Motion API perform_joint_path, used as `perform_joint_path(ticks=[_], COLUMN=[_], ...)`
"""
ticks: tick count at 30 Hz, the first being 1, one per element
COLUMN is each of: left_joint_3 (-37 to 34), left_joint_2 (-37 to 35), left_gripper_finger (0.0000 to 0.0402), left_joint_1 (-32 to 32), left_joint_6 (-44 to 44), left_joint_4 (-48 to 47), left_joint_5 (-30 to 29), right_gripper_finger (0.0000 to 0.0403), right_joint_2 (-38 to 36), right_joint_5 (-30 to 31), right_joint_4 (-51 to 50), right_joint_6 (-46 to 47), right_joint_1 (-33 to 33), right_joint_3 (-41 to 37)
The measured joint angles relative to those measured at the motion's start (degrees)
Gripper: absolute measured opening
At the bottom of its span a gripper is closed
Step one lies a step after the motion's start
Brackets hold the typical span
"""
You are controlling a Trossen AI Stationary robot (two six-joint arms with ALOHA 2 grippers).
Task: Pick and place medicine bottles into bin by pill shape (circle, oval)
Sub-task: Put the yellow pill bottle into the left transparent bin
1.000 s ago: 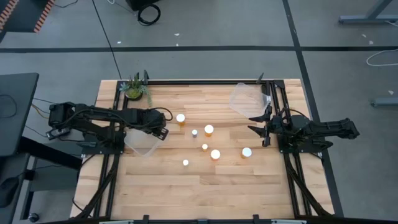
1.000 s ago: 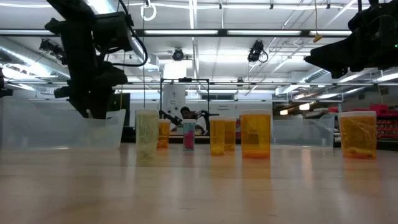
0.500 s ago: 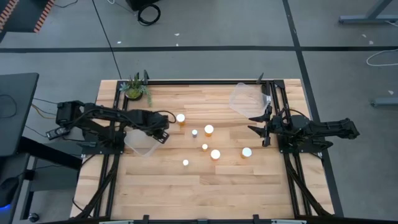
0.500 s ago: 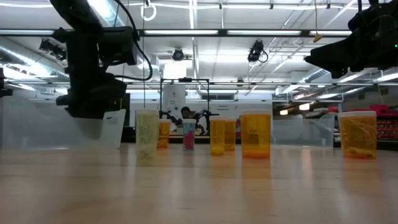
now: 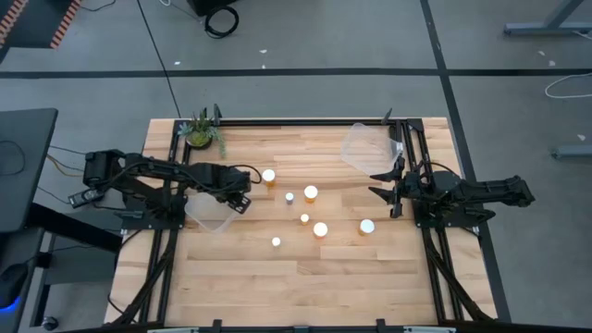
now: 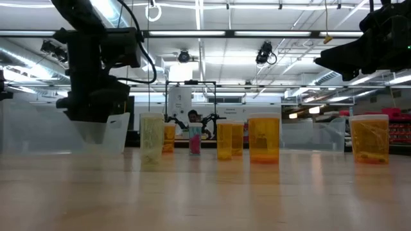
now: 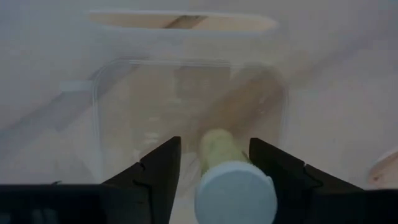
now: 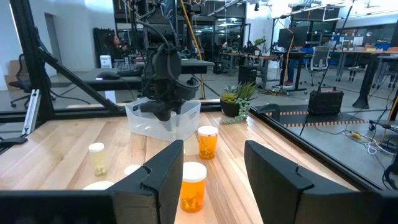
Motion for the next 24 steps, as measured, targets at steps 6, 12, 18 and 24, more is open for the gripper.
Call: perform_joint_path(ticks=[6, 12, 18, 24], left_joint_3=[0.0, 0.1, 0.1, 0.1], left_joint_2=[0.0, 0.0, -0.1, -0.1], left_gripper_finger=[0.0235, 0.0250, 0.0249, 0.0251], left_joint_1=[0.0, 0.0, 0.0, 0.0], left_joint_6=[0.1, 0.1, 0.1, -0.2], left_joint_4=[-0.6, -1.8, -2.6, -4.0], left_joint_5=[1.7, 4.4, 4.5, 8.2], right_gripper_finger=[0.0178, 0.0178, 0.0178, 0.0178], right_joint_2=[0.0, 0.0, 0.0, 0.0], right_joint_5=[0.0, 0.0, 0.0, 0.0], right_joint_4=[0.0, 0.0, 0.0, 0.0], right_joint_6=[0.0, 0.0, 0.0, 0.0], right_joint_1=[0.0, 0.0, 0.0, 0.0], right_joint_3=[0.0, 0.0, 0.0, 0.0])
